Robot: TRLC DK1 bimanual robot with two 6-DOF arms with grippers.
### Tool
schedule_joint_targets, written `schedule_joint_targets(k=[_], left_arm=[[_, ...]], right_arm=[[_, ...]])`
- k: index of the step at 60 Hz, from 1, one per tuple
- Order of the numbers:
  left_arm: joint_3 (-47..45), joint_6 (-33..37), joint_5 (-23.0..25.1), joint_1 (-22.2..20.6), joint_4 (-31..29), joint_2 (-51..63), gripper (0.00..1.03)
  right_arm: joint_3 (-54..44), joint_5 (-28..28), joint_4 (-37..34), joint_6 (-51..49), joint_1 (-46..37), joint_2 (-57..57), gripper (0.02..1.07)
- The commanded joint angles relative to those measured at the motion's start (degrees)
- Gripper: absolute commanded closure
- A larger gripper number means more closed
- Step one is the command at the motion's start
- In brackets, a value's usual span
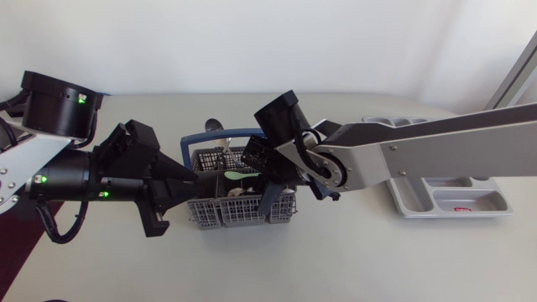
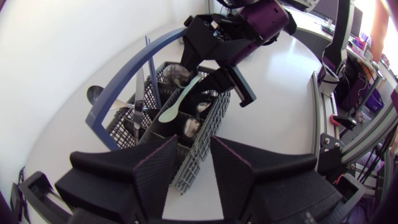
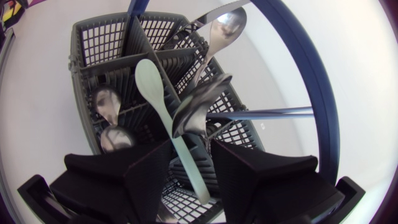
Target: Sort the cutlery from the basket into the organizer compartments.
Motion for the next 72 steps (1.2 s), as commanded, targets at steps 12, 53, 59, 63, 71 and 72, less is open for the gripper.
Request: schedule_joint_targets(k=[12, 53, 59, 63, 71, 72], left_arm=[[-1.8, 1.3, -0.3, 0.3, 0.6, -0.3, 0.65], [-1.0, -0.1, -0.3, -0.8, 1.7, 0.6, 0.65], [-1.1, -0.2, -0.9, -2.0, 2.2, 0.9, 0.65], [-1.1, -0.2, -1.1, -2.3, 2.3, 1.1, 0.65], [-1.1, -0.4, -1.2, -2.7, 2.3, 1.1, 0.65], [-1.1, -0.4, -1.2, -2.6, 2.3, 1.0, 0.65]], right_arm=[[-1.9, 0.2, -0.4, -2.2, 0.2, 2.1, 0.96], [-9.7, -0.5, 1.5, -1.8, 3.7, -8.1, 0.96], [-10.3, 0.2, 1.4, -1.6, 4.5, -9.0, 0.96], [-10.8, 0.5, 1.3, -1.5, 5.0, -9.7, 0.96], [-12.2, 1.2, 1.1, -1.3, 5.6, -12.1, 0.96], [-12.4, 1.4, 1.0, -1.3, 5.6, -12.6, 0.96]])
